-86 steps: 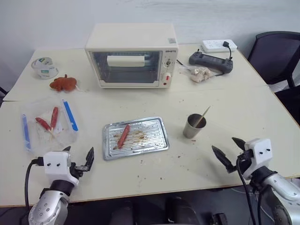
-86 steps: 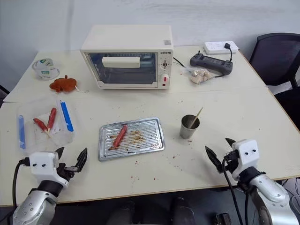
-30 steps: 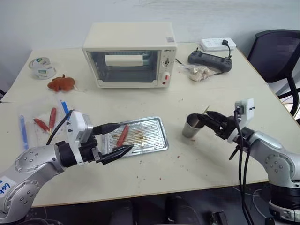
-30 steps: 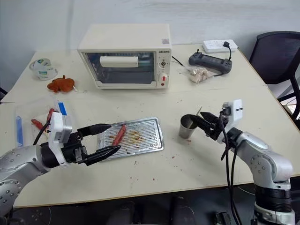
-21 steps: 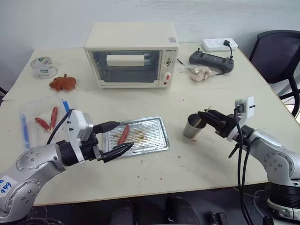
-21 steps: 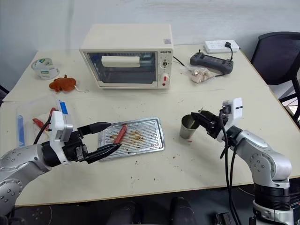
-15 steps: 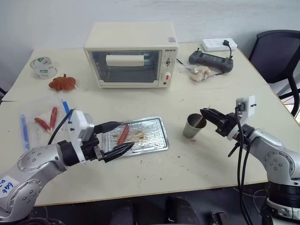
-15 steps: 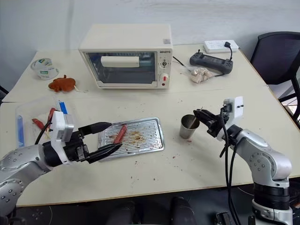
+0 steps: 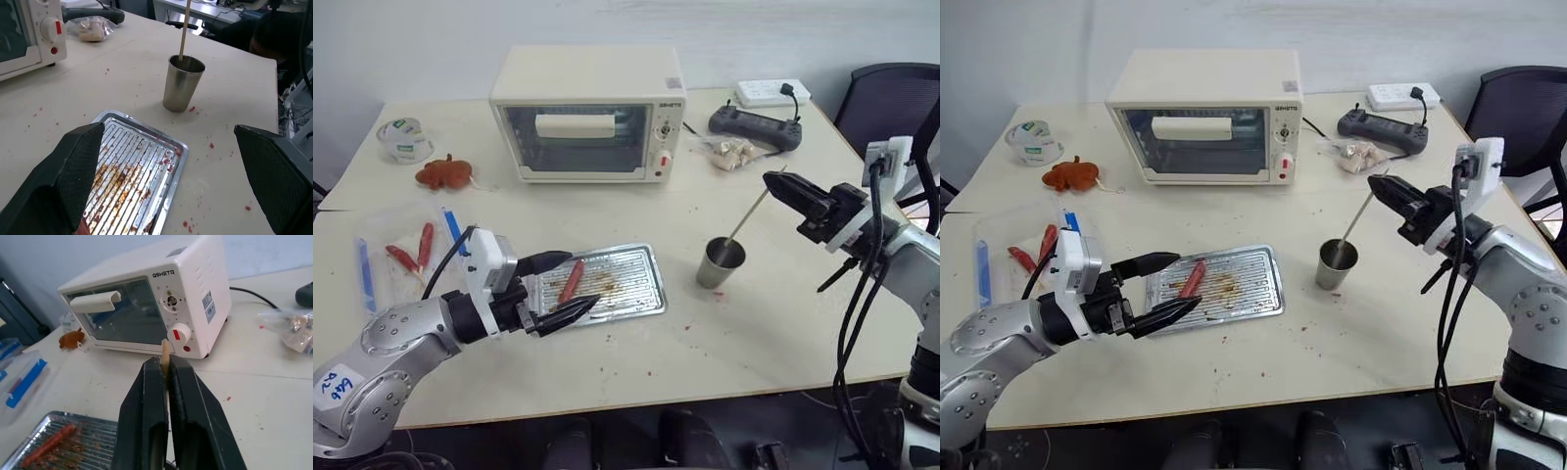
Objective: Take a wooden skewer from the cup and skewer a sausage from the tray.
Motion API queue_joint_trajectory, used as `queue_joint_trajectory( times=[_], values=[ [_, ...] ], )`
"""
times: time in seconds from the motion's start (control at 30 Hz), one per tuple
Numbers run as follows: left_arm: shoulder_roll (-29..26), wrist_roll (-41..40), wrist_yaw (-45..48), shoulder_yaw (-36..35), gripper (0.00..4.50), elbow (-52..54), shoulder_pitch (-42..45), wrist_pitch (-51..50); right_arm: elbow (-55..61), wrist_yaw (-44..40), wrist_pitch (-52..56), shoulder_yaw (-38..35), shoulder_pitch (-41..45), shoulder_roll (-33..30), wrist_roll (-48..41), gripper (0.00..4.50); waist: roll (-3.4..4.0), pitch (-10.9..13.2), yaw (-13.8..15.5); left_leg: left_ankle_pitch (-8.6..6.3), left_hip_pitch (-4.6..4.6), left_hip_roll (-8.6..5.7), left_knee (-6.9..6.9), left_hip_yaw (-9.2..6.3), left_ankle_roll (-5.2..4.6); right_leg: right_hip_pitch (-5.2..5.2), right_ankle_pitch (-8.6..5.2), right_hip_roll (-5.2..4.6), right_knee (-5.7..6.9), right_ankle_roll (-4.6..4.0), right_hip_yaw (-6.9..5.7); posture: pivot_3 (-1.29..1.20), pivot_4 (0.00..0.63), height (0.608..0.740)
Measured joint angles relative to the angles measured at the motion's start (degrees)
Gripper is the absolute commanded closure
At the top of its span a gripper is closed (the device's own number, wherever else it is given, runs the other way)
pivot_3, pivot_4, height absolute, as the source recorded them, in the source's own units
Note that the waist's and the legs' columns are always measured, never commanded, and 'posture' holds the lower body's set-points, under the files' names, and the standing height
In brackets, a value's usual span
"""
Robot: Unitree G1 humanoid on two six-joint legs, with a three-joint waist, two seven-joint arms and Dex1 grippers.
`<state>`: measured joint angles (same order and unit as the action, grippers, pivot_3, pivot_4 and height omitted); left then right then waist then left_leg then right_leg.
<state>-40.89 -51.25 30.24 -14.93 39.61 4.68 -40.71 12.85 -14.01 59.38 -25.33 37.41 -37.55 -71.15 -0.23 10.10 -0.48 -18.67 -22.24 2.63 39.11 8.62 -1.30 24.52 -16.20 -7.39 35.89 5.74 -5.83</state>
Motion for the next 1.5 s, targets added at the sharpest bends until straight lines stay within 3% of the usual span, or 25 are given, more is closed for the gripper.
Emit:
queue_joint_trajectory(
  times=[0.13,0.3,0.7,0.8,0.97,1.37,1.5],
  values=[
    [2.41,0.43,-1.44,0.76,0.0,-0.13,2.79,0.84,-2.27,13.2,1.03,0.62,8.89,3.89,-15.3,4.48,-0.14,-0.08,0.14,0.02,0.01,0.12,-0.03,-0.12,0.1,-0.05,-0.04,0.13,-0.02,-0.06,-0.1,0.0,0.15,0.74],
    [5.72,3.3,-1.85,4.95,0.0,-2.27,8.77,2.97,-4.8,26.71,-1.53,7.62,9.67,10.36,-28.87,4.48,-0.14,-0.08,0.52,0.05,-0.17,0.03,-0.01,-0.15,0.05,-0.03,0.02,0.09,0.06,0.03,-0.15,0.0,0.15,0.74],
    [17.41,10.48,-4.16,12.0,0.0,-10.64,20.56,8.24,-4.26,36.14,-9.69,12.06,9.58,12.22,-40.13,4.48,-0.15,-0.07,0.25,0.04,-0.3,0.0,0.02,-0.12,-0.11,-0.01,0.13,0.07,-0.12,0.23,-0.15,0.0,0.15,0.74],
    [19.7,11.35,-4.55,13.2,0.52,-11.55,21.34,8.95,-3.5,36.86,-10.7,13.29,9.55,13.24,-40.5,4.5,-0.15,-0.07,0.22,0.03,-0.31,0.01,0.02,-0.11,-0.11,0.0,0.13,0.07,-0.12,0.23,-0.14,0.0,0.15,0.74],
    [22.32,12.1,-5.75,13.83,1.95,-12.88,22.11,9.15,-1.87,37.42,-11.97,13.72,9.29,14.13,-40.51,4.5,-0.15,-0.07,0.28,0.03,-0.32,0.0,0.02,-0.13,-0.11,0.0,0.13,0.06,-0.13,0.23,-0.15,0.0,0.15,0.74],
    [25.09,13.19,-8.46,13.19,1.95,-12.99,23.76,9.16,-1.67,37.17,-12.25,13.69,8.38,13.68,-40.55,4.5,-0.15,-0.07,0.3,0.04,-0.32,0.01,0.02,-0.14,-0.12,-0.01,0.13,0.06,-0.14,0.23,-0.15,0.0,0.15,0.74],
    [25.97,13.19,-8.98,13.05,2.78,-12.99,23.86,9.23,-1.66,37.21,-12.95,13.69,8.38,13.68,-40.55,4.5,-0.16,-0.07,0.3,0.04,-0.33,0.01,0.02,-0.14,-0.12,0.0,0.13,0.06,-0.15,0.23,-0.16,0.0,0.15,0.74]
  ],
)
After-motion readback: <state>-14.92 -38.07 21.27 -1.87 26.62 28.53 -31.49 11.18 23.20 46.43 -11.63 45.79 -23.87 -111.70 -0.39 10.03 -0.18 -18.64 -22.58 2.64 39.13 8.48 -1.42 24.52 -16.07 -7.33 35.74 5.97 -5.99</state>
